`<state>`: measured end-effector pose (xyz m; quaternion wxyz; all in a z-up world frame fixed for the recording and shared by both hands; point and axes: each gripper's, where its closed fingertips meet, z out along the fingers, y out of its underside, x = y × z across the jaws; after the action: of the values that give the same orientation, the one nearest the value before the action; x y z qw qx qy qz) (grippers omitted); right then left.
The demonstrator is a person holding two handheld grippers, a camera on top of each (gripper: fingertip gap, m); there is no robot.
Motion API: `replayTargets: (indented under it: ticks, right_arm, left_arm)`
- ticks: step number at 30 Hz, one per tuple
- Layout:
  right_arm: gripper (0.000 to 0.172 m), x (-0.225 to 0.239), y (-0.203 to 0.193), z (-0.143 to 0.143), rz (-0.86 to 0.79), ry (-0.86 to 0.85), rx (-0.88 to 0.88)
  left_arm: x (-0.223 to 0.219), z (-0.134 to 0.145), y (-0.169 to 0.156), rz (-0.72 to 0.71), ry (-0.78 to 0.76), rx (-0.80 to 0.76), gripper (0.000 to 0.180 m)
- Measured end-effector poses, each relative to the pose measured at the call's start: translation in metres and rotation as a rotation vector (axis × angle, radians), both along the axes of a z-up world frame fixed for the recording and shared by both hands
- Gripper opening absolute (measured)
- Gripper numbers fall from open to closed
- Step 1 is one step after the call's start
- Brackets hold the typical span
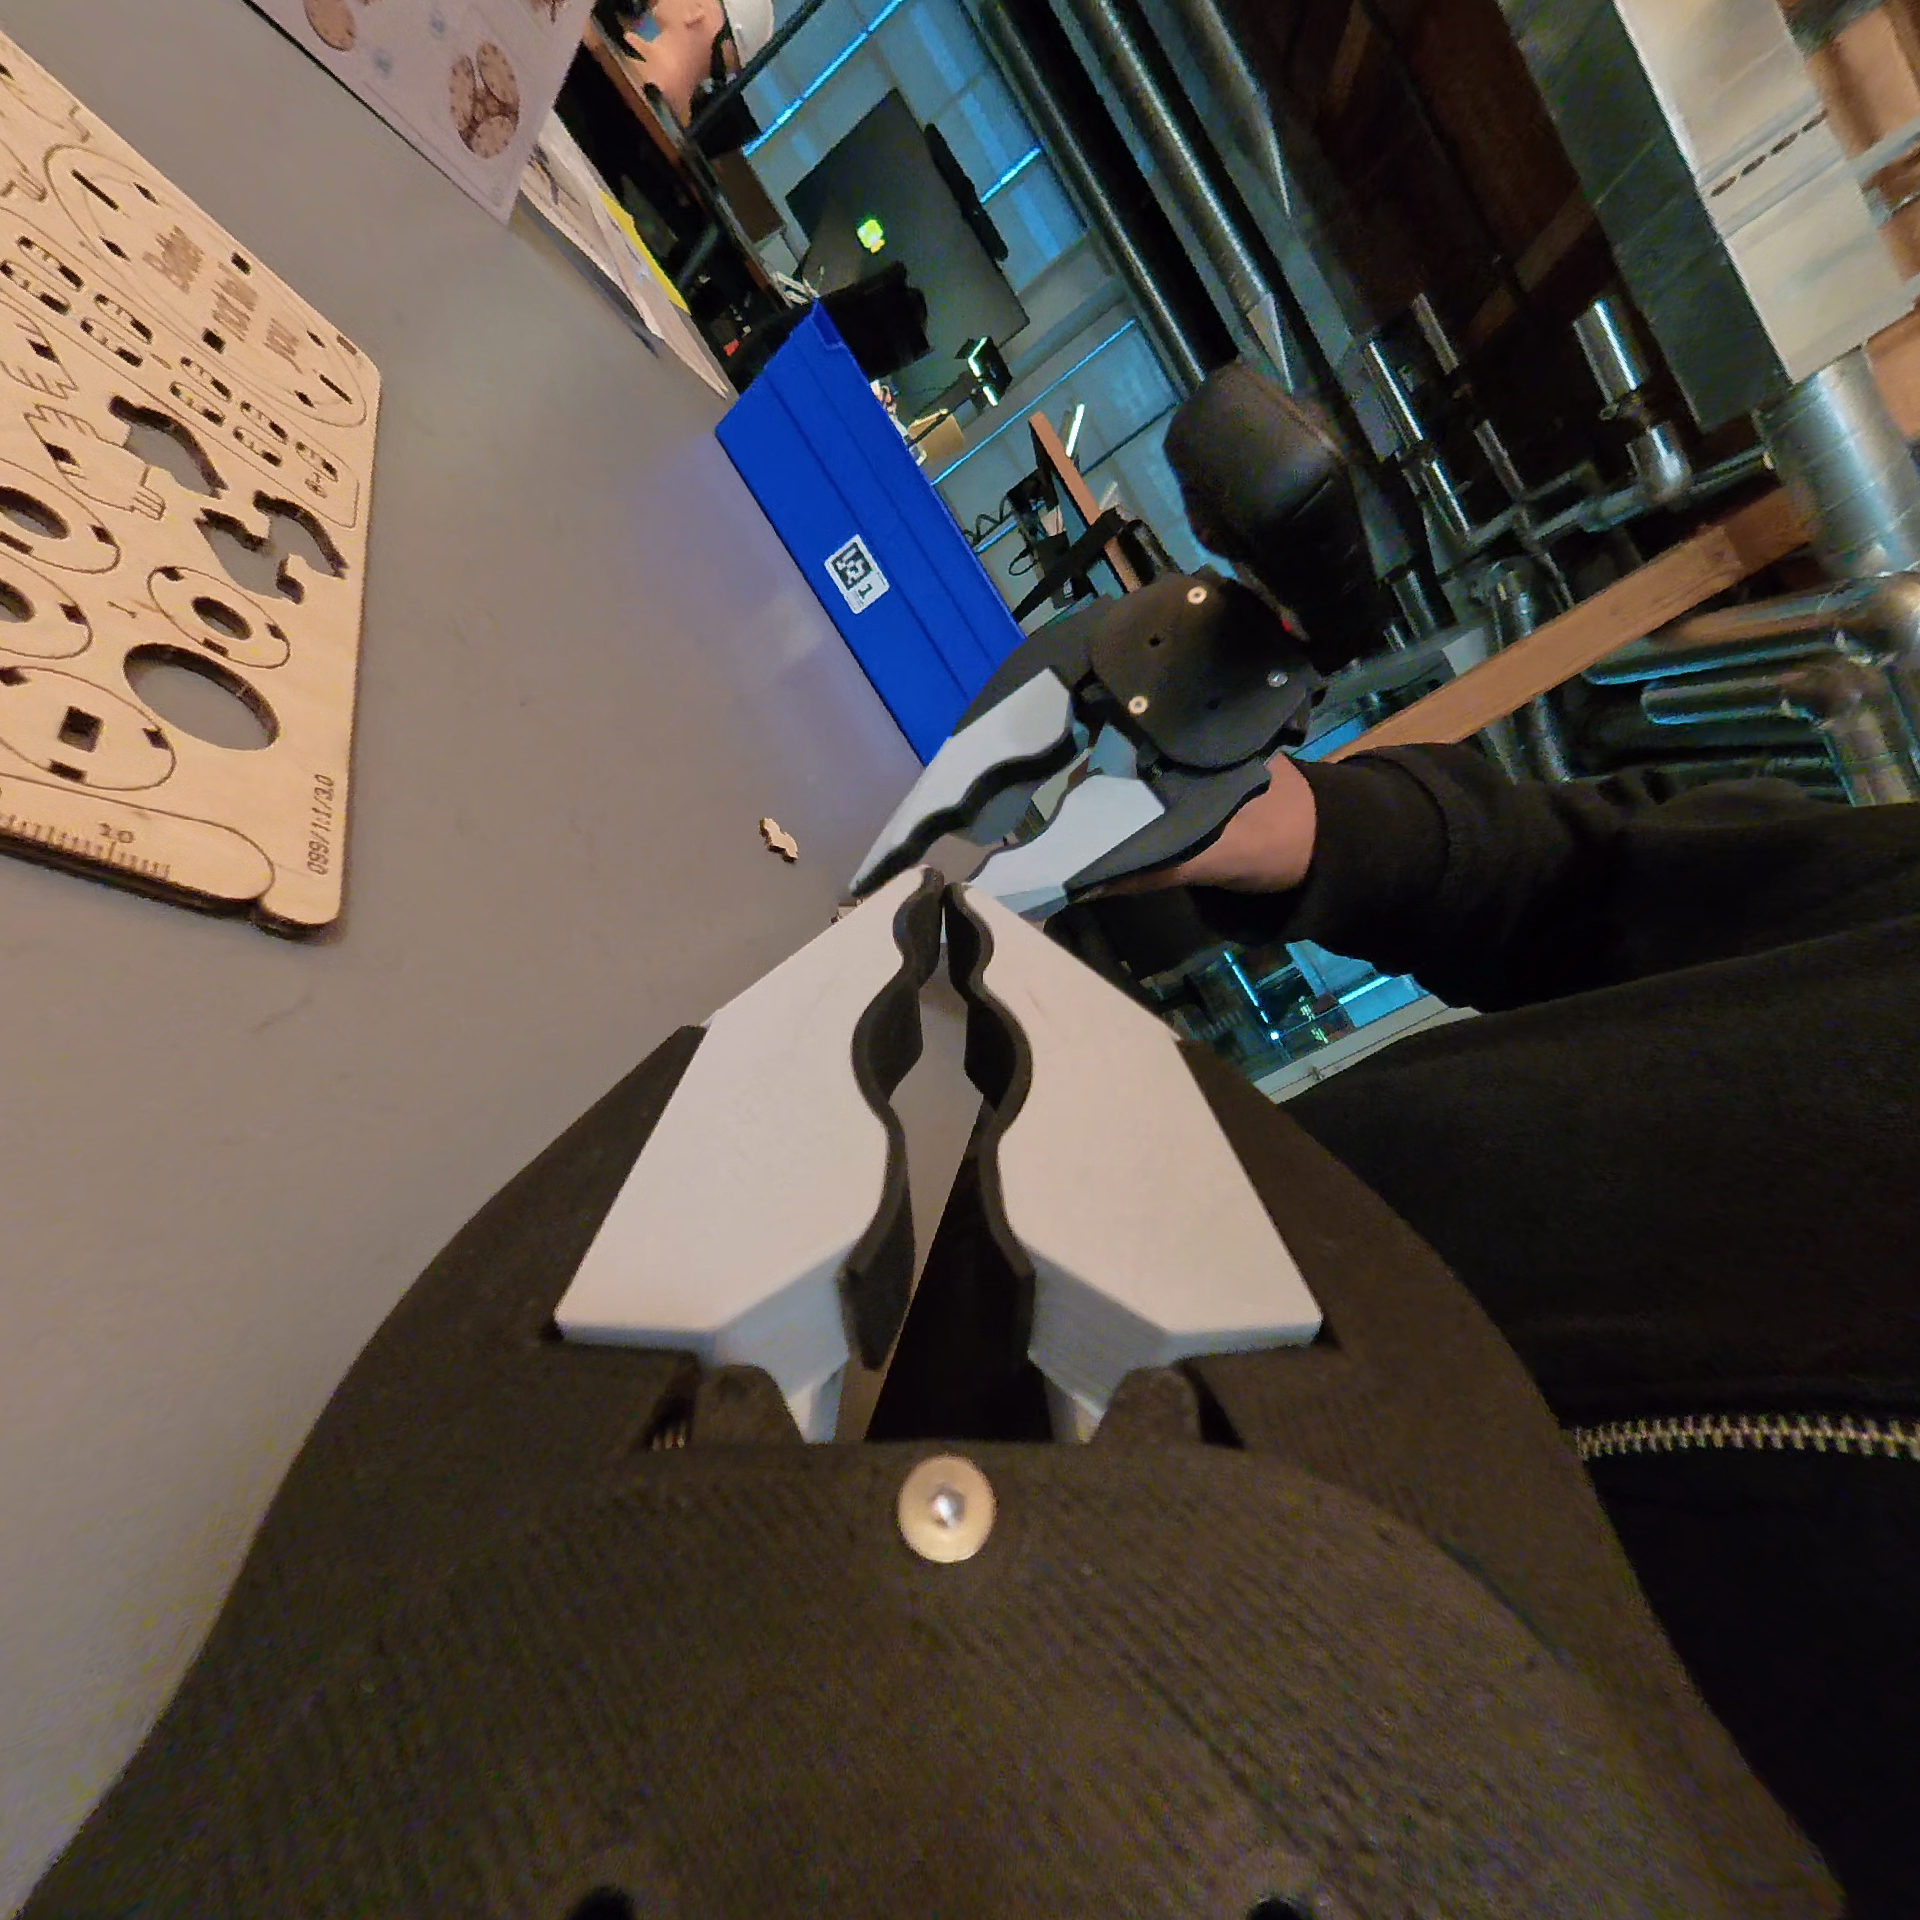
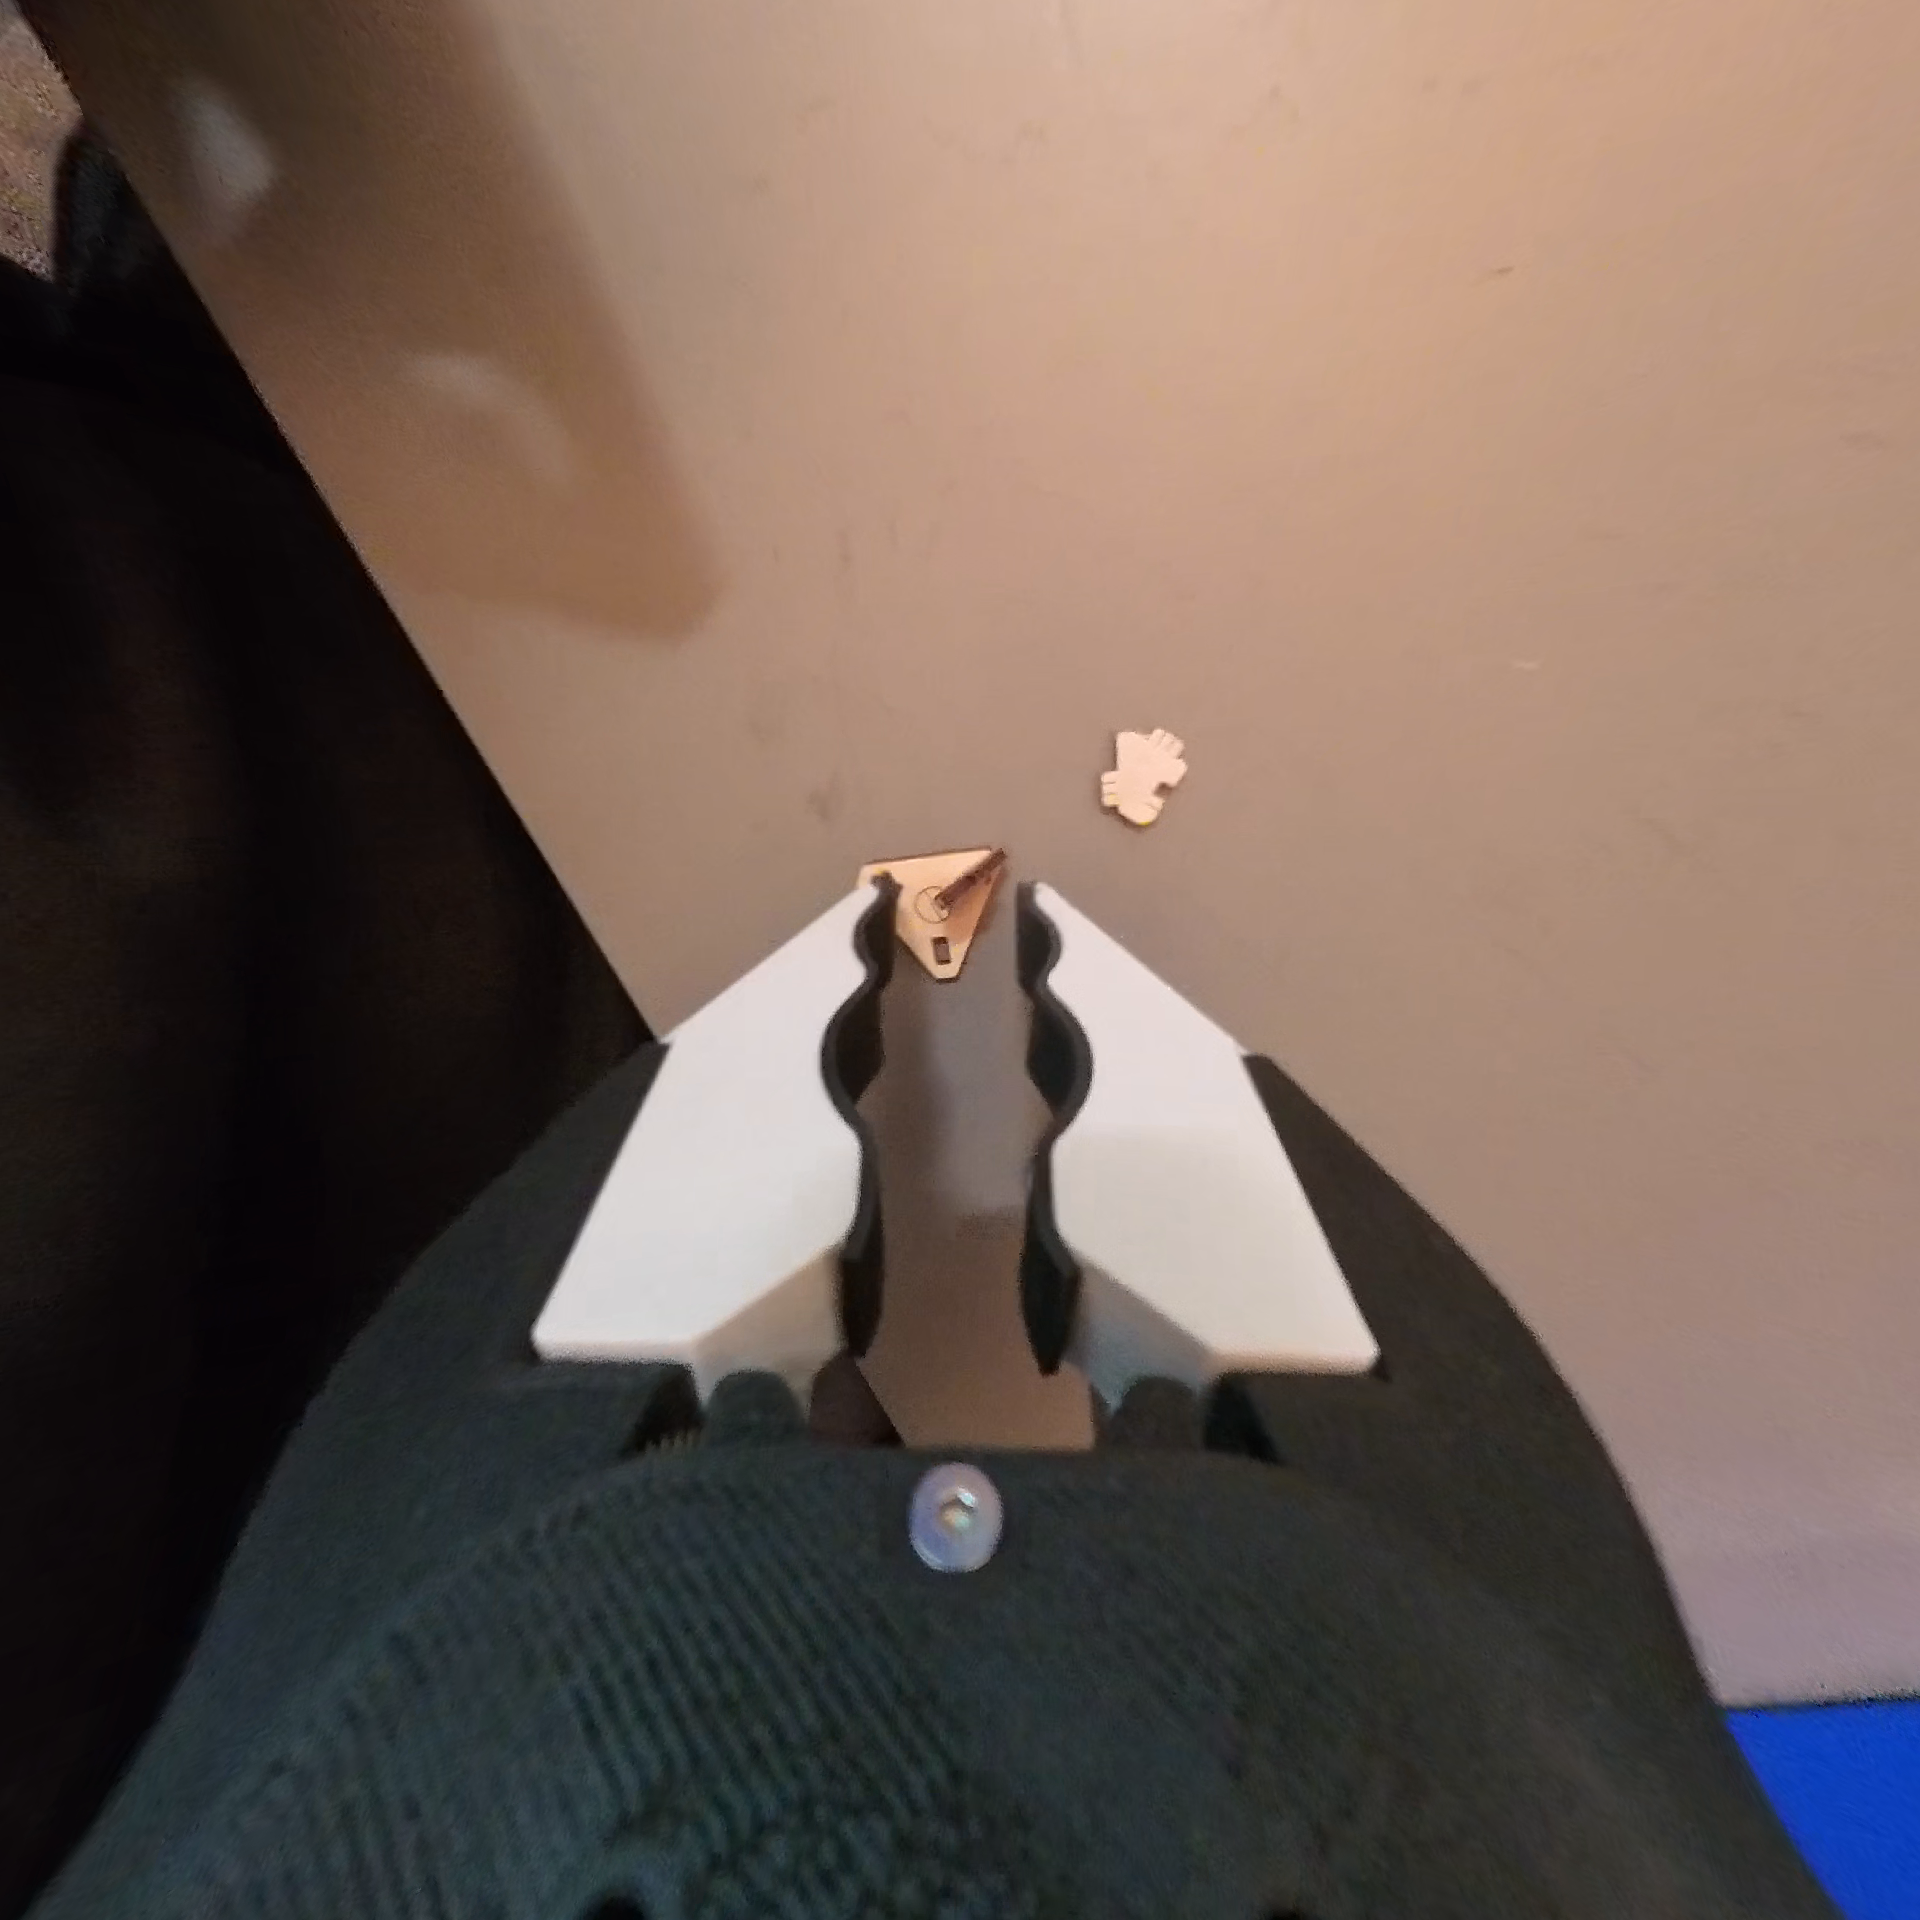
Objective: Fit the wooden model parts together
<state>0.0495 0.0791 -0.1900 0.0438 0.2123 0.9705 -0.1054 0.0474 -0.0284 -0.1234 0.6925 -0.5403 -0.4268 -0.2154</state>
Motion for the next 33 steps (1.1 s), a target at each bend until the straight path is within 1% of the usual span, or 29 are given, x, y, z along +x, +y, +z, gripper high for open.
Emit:
replayTargets:
  ticks: [3, 5, 7, 8, 9, 11, 12, 13, 15, 16, 18, 20, 22, 23, 26, 27, 31, 33]
  right_arm:
    - [0.007, 0.012, -0.001, -0.004, 0.102, -0.031, -0.001]
    - [0.01, 0.019, 0.002, -0.005, 0.269, 0.0, 0.008]
    - [0.021, 0.016, 0.012, -0.007, 0.451, 0.116, 0.048]
    - [0.025, 0.013, 0.016, -0.007, 0.491, 0.158, 0.06]
    - [0.029, 0.01, 0.018, -0.006, 0.479, 0.175, 0.064]
    - [0.044, 0.007, 0.014, -0.002, 0.374, 0.146, 0.033]
    - [0.047, 0.007, 0.009, 0.001, 0.315, 0.129, -0.001]
    - [0.043, 0.003, 0.006, 0.004, 0.252, 0.134, -0.017]
    - [0.028, -0.006, 0.012, 0.003, 0.113, 0.147, 0.034]
    - [0.026, -0.004, 0.014, 0.001, 0.055, 0.118, 0.047]
    - [0.024, 0.006, 0.01, -0.002, -0.015, 0.079, 0.018]
    - [0.022, 0.011, 0.009, -0.004, -0.021, 0.1, 0.017]
    - [0.022, 0.013, 0.015, -0.01, 0.02, 0.135, 0.059]
    - [0.017, 0.009, 0.017, -0.009, 0.037, 0.173, 0.066]
    - [0.016, -0.013, 0.033, -0.005, 0.076, 0.307, 0.151]
    - [0.016, -0.016, 0.032, -0.001, 0.069, 0.323, 0.134]
    - [0.016, -0.008, 0.014, 0.009, 0.039, 0.274, 0.027]
    - [0.011, -0.007, 0.008, 0.012, 0.037, 0.273, 0.007]
  left_arm:
    - [0.0, 0.001, -0.001, 0.001, -0.003, 0.007, 0.0]
    - [0.0, 0.0, -0.001, 0.001, -0.003, 0.006, 0.0]
    - [0.0, 0.0, -0.001, -0.001, -0.004, 0.005, 0.0]
    - [0.0, 0.0, -0.001, -0.001, -0.004, 0.006, 0.0]
    - [0.0, 0.0, -0.001, 0.0, -0.005, 0.008, 0.0]
    - [-0.001, 0.0, -0.001, 0.002, -0.006, 0.008, 0.0]
    - [-0.001, 0.0, -0.001, 0.002, -0.006, 0.006, 0.0]
    - [-0.001, 0.0, -0.001, 0.002, -0.006, 0.005, 0.0]
    - [-0.001, 0.0, -0.001, 0.0, -0.006, 0.008, 0.0]
    - [-0.001, 0.0, -0.001, 0.0, -0.007, 0.01, 0.0]
    - [0.0, 0.001, -0.001, -0.001, -0.008, 0.015, 0.0]
    - [0.0, 0.001, -0.002, -0.003, -0.009, 0.02, 0.0]
    - [0.0, 0.002, -0.002, -0.004, -0.009, 0.025, 0.0]
    - [0.0, 0.002, -0.002, -0.005, -0.01, 0.028, 0.0]
    - [0.0, 0.002, -0.003, -0.004, -0.011, 0.033, 0.0]
    - [0.0, 0.002, -0.003, -0.003, -0.011, 0.033, 0.0]
    - [-0.001, 0.002, -0.002, -0.001, -0.014, 0.03, 0.0]
    - [-0.001, 0.002, -0.002, -0.002, -0.014, 0.032, 0.0]
